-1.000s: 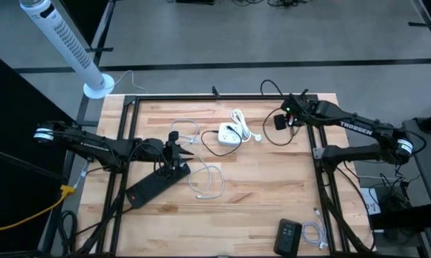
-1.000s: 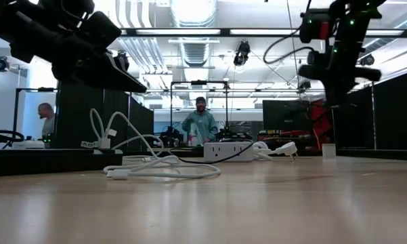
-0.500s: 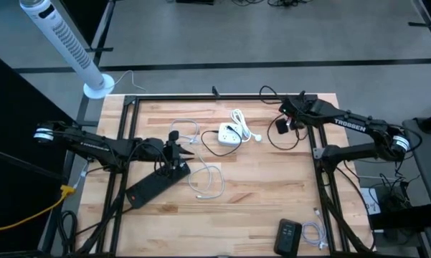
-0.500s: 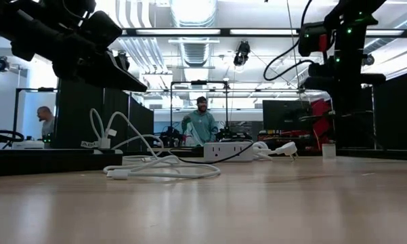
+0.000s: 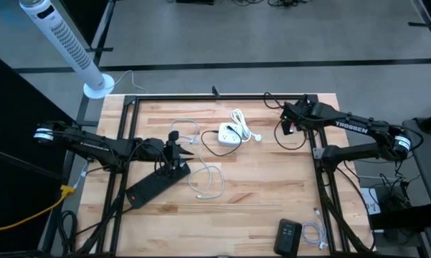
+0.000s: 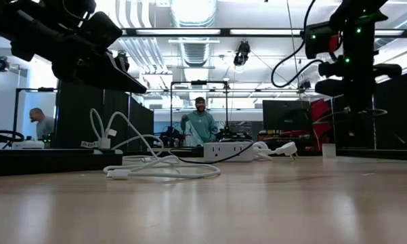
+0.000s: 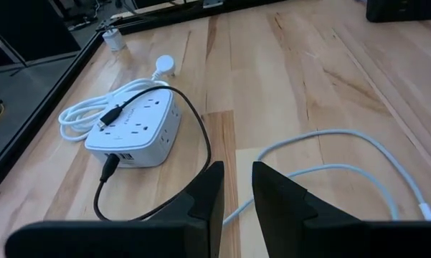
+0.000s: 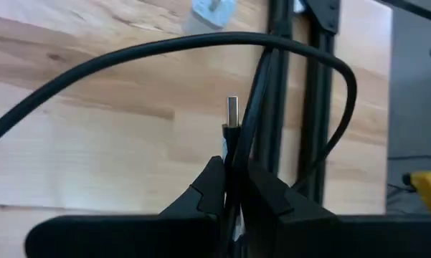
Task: Insert USB
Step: Insert the black charger cable into the white charger adapter
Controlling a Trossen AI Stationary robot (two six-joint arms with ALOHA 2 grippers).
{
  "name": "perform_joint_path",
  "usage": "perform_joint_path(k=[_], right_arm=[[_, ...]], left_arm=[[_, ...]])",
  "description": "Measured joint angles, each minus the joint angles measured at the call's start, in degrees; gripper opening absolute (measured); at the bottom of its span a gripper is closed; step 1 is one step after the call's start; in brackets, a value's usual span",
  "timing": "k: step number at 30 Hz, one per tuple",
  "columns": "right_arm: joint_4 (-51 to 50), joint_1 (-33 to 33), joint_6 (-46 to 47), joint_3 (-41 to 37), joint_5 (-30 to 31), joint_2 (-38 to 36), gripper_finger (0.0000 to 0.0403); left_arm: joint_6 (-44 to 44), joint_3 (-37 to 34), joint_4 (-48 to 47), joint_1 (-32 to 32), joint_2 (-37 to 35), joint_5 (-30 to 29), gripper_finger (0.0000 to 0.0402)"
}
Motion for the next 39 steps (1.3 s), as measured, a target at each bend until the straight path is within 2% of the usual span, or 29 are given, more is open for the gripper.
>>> perform_joint_path(k=[8, 13, 16, 22, 27, 30, 35, 39], right_arm=[[19.3, -1.9, -5.8, -6.7, -0.8, 0.0, 0.0017], [23.5, -0.4, -9.2, -8.1, -12.7, 0.0, 0.0016], [22.9, 2.7, -8.9, -8.0, -14.6, -0.4, 0.0016], [19.9, 6.2, -5.4, -7.3, -8.7, -2.4, 0.0016], [12.6, 6.0, -0.4, -7.3, -0.5, -3.5, 0.0016], [12.8, 4.4, 0.2, -7.8, 3.7, -3.4, 0.0016], [20.8, 1.4, -3.9, -9.9, 3.8, -3.0, 0.0016], [25.1, -1.2, -5.9, -11.3, -2.1, -3.0, 0.0016]], left_arm=[[0.7, 0.0, -0.6, 0.0, 0.0, 0.0, 0.0063], [1.0, 0.0, -0.6, 0.0, 0.0, 0.0, 0.0063], [1.6, 0.0, -0.8, 0.0, 0.0, 0.0, 0.0063], [1.4, 0.0, -1.0, 0.0, 0.0, 0.0, 0.0063], [1.3, 0.0, -0.9, 0.0, 0.0, 0.0, 0.0063], [1.8, 0.0, -0.1, 0.0, 0.0, 0.0, 0.0063], [1.7, 0.0, 0.2, 0.0, 0.0, 0.0, 0.0063], [1.5, 0.0, -1.1, 0.0, 0.0, 0.0, 0.0063]])
